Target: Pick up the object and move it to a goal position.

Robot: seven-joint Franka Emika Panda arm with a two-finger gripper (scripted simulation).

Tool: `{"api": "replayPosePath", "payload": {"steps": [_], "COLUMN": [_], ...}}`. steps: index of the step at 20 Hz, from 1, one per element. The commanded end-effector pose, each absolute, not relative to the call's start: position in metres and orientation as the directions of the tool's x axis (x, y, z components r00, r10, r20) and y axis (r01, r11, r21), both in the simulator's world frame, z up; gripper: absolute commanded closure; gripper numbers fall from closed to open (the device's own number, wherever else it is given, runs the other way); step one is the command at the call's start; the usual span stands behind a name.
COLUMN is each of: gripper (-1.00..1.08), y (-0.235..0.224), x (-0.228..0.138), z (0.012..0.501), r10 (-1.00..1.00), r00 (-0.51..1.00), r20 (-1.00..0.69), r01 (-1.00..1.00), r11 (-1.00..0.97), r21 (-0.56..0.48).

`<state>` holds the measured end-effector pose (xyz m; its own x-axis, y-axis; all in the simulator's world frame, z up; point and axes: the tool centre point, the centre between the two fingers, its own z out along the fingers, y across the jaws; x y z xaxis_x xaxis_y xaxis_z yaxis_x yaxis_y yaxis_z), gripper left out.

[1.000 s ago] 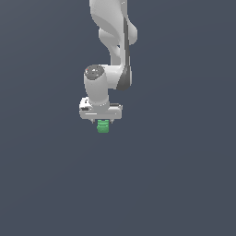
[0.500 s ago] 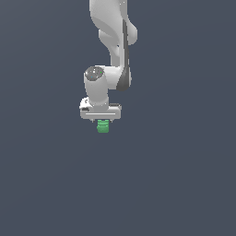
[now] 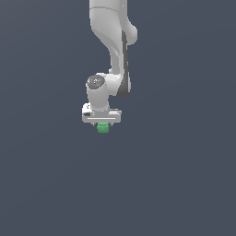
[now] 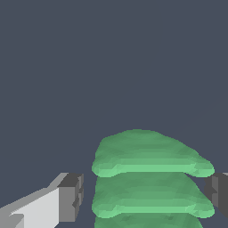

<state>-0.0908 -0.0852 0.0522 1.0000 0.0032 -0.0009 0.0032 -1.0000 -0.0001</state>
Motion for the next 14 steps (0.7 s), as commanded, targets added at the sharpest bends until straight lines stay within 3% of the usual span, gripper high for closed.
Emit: {"api": "replayPosePath", "payload": {"steps": [1,5,6,14], "gripper": [-0.92,-0.92,1.08,1.08], "y": [-0.0854,-0.0852,-0.0852,-0.0852], "x": [-0.0907,-0.0903,-0.0903,-0.0903], "z": [0.0445,0.0405,0.0405,0.0405], "r10": [0.003,0.004,0.004,0.004], "r00": [1.000,1.000,1.000,1.000], "r20": [0.000,0.000,0.000,0.000], "r01": [0.003,0.004,0.004,0.004], "r11": [-1.000,-1.000,-1.000,-1.000], "r21": [0.000,0.000,0.000,0.000]}}
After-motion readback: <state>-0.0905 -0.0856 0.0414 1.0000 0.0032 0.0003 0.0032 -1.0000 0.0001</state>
